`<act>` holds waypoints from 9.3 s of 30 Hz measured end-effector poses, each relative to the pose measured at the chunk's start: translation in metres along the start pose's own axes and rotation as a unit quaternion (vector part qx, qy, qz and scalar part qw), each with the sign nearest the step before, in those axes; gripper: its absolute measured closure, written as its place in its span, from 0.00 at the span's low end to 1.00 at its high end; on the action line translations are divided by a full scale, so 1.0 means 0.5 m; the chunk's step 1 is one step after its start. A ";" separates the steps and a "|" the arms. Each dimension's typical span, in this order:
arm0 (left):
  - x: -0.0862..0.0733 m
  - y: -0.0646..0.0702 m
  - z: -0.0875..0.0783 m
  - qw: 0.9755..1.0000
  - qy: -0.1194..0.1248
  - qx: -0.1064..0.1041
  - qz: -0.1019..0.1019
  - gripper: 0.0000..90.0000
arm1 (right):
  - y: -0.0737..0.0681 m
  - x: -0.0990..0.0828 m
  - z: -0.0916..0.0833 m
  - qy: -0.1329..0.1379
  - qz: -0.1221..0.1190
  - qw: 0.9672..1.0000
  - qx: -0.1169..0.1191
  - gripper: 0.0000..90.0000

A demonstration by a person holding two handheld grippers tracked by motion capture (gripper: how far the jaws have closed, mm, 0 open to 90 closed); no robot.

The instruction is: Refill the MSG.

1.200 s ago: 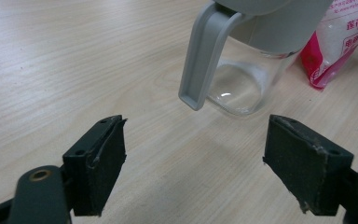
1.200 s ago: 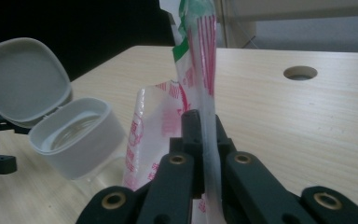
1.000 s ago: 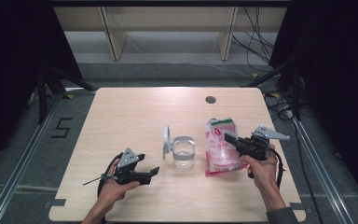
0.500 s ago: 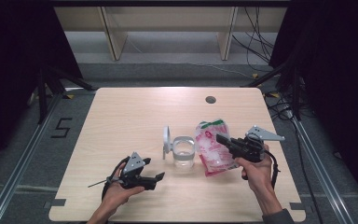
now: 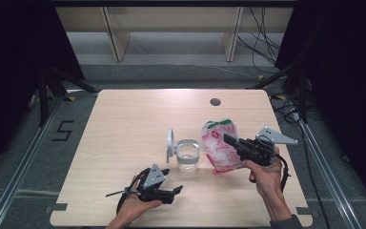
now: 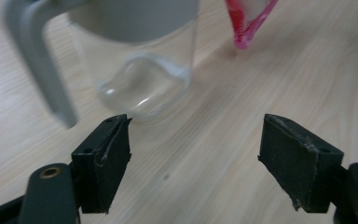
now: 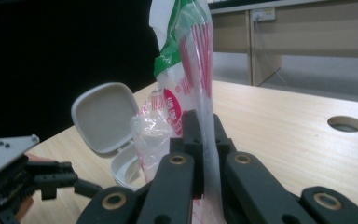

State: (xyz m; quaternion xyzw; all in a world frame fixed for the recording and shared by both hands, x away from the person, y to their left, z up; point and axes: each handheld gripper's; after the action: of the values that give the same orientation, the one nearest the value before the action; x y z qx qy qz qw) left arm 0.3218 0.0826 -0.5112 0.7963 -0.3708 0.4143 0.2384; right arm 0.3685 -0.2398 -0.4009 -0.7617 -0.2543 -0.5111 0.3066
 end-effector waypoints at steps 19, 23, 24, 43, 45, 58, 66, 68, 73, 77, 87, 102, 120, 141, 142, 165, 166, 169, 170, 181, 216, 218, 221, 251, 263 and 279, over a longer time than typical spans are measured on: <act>0.071 0.100 0.139 1.000 0.012 -0.001 0.013 0.34 | -0.058 0.029 -0.007 0.020 -0.020 0.999 0.033 1.00; 0.077 0.101 0.138 1.000 0.015 -0.002 0.019 0.42 | -0.069 0.031 -0.009 0.012 -0.016 0.999 0.038 1.00; 0.078 0.105 0.138 1.000 0.020 0.005 0.020 0.46 | -0.071 0.032 -0.010 0.012 -0.014 0.999 0.042 1.00; 0.095 0.120 0.157 0.999 0.045 0.024 0.017 0.84 | -0.069 0.042 0.008 0.011 -0.021 0.999 0.024 1.00; 0.099 0.119 0.163 0.999 0.049 0.018 0.002 0.84 | -0.067 0.045 0.014 0.007 -0.020 1.000 0.019 1.00; 0.120 0.136 0.191 0.994 0.095 0.042 -0.028 0.85 | -0.067 0.082 0.056 0.005 -0.036 0.999 0.012 1.00; 0.121 0.148 0.204 0.990 0.123 0.049 -0.041 0.85 | -0.078 0.091 0.082 -0.010 -0.043 0.999 0.005 1.00; 0.121 0.146 0.204 0.990 0.125 0.046 -0.045 0.85 | -0.075 0.091 0.089 -0.006 -0.049 0.999 0.007 1.00; 0.125 0.142 0.205 0.989 0.130 0.041 -0.054 0.85 | -0.075 0.094 0.097 -0.009 -0.049 0.999 0.008 1.00; 0.133 0.144 0.204 0.990 0.129 0.042 -0.045 0.85 | -0.083 0.100 0.104 -0.013 -0.060 0.998 0.005 1.00; 0.139 0.141 0.219 0.989 0.137 0.025 -0.054 0.85 | -0.091 0.098 0.123 -0.027 -0.075 0.997 -0.008 1.00; 0.148 0.145 0.228 0.984 0.164 0.014 -0.071 0.85 | -0.100 0.099 0.138 -0.037 -0.087 0.996 -0.005 1.00; 0.149 0.147 0.234 0.982 0.170 0.009 -0.076 0.85 | -0.100 0.097 0.146 -0.047 -0.096 0.994 -0.010 1.00; 0.152 0.146 0.234 0.982 0.172 0.003 -0.078 0.85 | -0.103 0.095 0.158 -0.054 -0.094 0.994 -0.017 1.00; 0.152 0.146 0.234 0.982 0.172 0.003 -0.078 0.86 | -0.103 0.095 0.159 -0.052 -0.095 0.994 -0.018 1.00; 0.150 0.146 0.233 0.980 0.180 0.003 -0.080 0.86 | -0.107 0.094 0.164 -0.061 -0.099 0.993 -0.016 1.00; 0.151 0.146 0.234 0.980 0.181 0.003 -0.080 0.86 | -0.109 0.094 0.164 -0.062 -0.100 0.993 -0.017 1.00; 0.151 0.147 0.234 0.980 0.184 0.003 -0.081 0.86 | -0.107 0.096 0.166 -0.060 -0.112 0.992 -0.014 1.00; 0.151 0.147 0.234 0.979 0.185 0.003 -0.081 0.86 | -0.105 0.097 0.166 -0.058 -0.121 0.991 -0.017 1.00; 0.152 0.145 0.234 0.978 0.191 0.004 -0.081 0.86 | -0.113 0.098 0.169 -0.065 -0.115 0.991 -0.017 1.00; 0.155 0.138 0.230 0.980 0.186 0.006 -0.070 0.86 | -0.118 0.101 0.183 -0.066 -0.136 0.988 -0.019 1.00; 0.152 0.134 0.224 0.984 0.170 0.011 -0.050 0.86 | -0.117 0.102 0.183 -0.062 -0.144 0.987 -0.020 1.00; 0.155 0.139 0.229 0.980 0.186 0.007 -0.069 0.86 | -0.116 0.102 0.183 -0.063 -0.143 0.987 -0.021 1.00; 0.159 0.142 0.230 0.975 0.206 0.006 -0.088 0.86 | -0.120 0.103 0.182 -0.061 -0.130 0.989 -0.020 1.00; 0.158 0.142 0.232 0.975 0.205 0.004 -0.085 0.86 | -0.119 0.103 0.184 -0.065 -0.143 0.987 -0.017 1.00; 0.157 0.141 0.233 0.974 0.206 0.002 -0.090 0.86 | -0.122 0.100 0.187 -0.069 -0.135 0.988 -0.024 1.00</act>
State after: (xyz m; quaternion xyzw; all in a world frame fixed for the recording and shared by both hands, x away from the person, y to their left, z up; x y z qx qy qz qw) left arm 0.3527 -0.0715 -0.5036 0.7243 -0.2396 0.5473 0.3441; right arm 0.4012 -0.1266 -0.3688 -0.7609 -0.3628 -0.5002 0.1980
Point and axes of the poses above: each handheld gripper's, and its own axes: z roughly forward along the jaws, x roughly out of its top, y roughly to its right, and after that the axes turned 4 degrees about -y, right-handed
